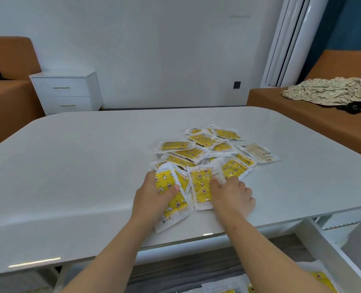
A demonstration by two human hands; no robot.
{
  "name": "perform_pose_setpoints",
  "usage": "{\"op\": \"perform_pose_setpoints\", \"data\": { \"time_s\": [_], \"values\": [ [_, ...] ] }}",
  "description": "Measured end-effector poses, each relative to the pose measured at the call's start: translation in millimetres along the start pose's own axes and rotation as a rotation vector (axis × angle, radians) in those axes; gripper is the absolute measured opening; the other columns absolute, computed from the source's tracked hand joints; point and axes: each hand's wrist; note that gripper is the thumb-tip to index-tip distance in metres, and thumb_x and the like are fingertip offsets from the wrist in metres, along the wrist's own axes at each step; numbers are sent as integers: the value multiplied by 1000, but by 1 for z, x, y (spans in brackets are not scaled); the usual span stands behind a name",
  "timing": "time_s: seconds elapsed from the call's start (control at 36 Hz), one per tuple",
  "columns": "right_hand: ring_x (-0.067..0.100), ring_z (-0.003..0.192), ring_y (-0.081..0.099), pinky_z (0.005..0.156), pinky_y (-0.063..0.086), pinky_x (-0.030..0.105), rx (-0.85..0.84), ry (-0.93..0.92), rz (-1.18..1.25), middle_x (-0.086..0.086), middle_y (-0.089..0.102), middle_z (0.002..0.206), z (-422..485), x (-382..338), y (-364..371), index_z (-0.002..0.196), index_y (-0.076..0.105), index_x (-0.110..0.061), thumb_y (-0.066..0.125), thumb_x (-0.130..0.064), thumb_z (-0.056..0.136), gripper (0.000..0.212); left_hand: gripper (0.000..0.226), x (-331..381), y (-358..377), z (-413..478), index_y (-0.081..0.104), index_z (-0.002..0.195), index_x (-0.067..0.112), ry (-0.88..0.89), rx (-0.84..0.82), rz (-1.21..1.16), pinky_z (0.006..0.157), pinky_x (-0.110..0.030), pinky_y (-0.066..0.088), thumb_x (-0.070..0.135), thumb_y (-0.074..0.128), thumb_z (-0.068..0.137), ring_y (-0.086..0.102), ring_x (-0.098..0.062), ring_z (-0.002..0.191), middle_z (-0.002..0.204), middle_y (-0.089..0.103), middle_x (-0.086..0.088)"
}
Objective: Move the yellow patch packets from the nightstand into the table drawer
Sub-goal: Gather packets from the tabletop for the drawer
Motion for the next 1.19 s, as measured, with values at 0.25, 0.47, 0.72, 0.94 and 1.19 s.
{"op": "perform_pose_setpoints", "data": {
  "time_s": [0.25, 0.47, 0.72, 0.94, 1.19],
  "values": [
    [26, 125, 43, 99, 30, 42, -240, -42, -10, 4, 50, 131, 8, -6, -18, 133, 40, -23, 55, -63, 79, 68, 44, -2, 0, -3, 41, 128, 29, 0, 30, 23, 85, -33, 49, 33, 60, 89, 56, -17, 94, 102, 56, 10],
    [30, 122, 48, 107, 33, 48, -338, 75, 418, 8, 50, 134, 18, 3, -19, 134, 39, -10, 78, -33, 72, 77, 72, 5, -7, 2, 29, 137, 33, -41, -184, 17, 91, -39, 51, 16, 71, 81, 59, -21, 102, 118, 55, 2],
    [27, 80, 67, 80, 56, 41, -380, 136, 923, 9, 69, 86, 8, 14, -27, 94, 65, -7, 72, -3, 78, 18, 58, 7, -20, 0, 53, 113, 21, -176, -254, -180, 80, -37, 55, 1, 80, 66, 66, -24, 93, 105, 66, -4],
    [15, 84, 67, 70, 56, 28, -361, -35, 1123, 0, 69, 93, -6, 23, -30, 96, 61, -21, 60, -5, 88, 18, 11, 7, -19, -7, 67, 93, 20, -246, -257, -405, 83, -40, 54, 18, 68, 83, 70, -24, 85, 92, 73, -4],
    [22, 100, 65, 94, 49, 43, -409, -59, 1191, -1, 69, 104, -15, 31, -30, 98, 60, -27, 53, -9, 93, 20, 45, 11, -32, -13, 53, 110, 24, -205, -275, -355, 64, -32, 52, -8, 61, 81, 66, -21, 83, 97, 67, -3]
  ]
}}
Point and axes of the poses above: each hand's wrist, its own z-axis towards the middle knuckle, its own y-axis out of the palm, x = y × z
